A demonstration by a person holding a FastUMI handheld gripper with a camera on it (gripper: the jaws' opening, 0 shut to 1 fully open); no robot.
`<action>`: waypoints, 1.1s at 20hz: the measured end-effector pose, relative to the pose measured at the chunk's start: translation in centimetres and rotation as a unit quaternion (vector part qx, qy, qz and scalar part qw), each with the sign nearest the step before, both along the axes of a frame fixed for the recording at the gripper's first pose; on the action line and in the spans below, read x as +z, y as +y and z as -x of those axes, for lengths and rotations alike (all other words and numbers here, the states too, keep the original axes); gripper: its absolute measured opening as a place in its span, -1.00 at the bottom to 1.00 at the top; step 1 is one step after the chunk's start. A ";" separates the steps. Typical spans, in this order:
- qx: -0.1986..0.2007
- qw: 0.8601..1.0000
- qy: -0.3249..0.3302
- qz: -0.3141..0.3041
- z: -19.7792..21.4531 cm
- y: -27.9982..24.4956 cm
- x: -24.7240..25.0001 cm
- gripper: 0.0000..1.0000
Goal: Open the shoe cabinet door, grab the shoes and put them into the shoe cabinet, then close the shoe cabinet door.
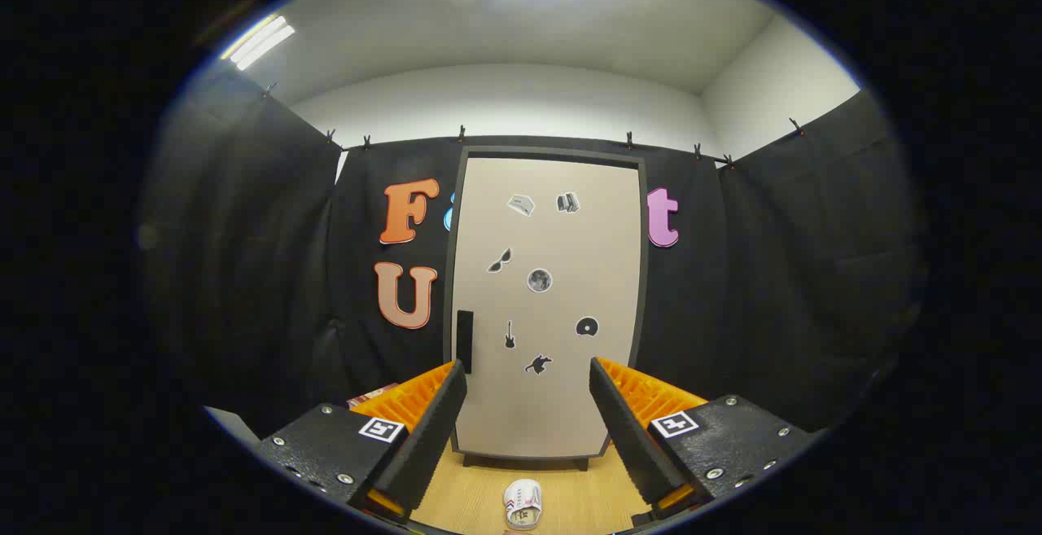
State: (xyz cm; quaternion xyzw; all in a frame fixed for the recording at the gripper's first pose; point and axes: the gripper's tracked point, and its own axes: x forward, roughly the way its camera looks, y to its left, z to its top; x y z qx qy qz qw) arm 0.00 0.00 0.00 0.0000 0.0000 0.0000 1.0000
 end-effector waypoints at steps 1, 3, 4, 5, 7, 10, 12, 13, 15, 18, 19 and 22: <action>0.001 1.000 0.000 0.000 -0.1 0.1 0.0 0.89; 0.004 1.000 0.002 -0.002 -0.4 0.6 -0.3 0.89; 0.005 1.000 0.003 -0.002 -0.5 0.8 -0.4 0.89; 0.005 1.000 0.004 -0.001 -0.6 1.0 -0.4 0.89; 0.006 1.000 0.003 -0.001 -0.8 1.4 -0.4 0.89; 0.008 1.000 0.006 -0.003 -1.2 1.8 -0.6 0.89; 0.004 1.000 0.006 -0.002 -1.6 1.8 -0.7 0.89; 0.003 1.000 0.006 -0.002 -1.7 1.8 -0.7 0.89; 0.002 1.000 0.009 -0.003 -1.9 2.0 -0.8 0.89; 0.003 1.000 0.009 -0.004 -2.6 2.4 -1.0 0.89; 0.004 1.000 0.009 -0.004 -2.6 2.7 -0.9 0.90; 0.003 1.000 0.012 -0.005 -3.3 3.3 -1.3 0.89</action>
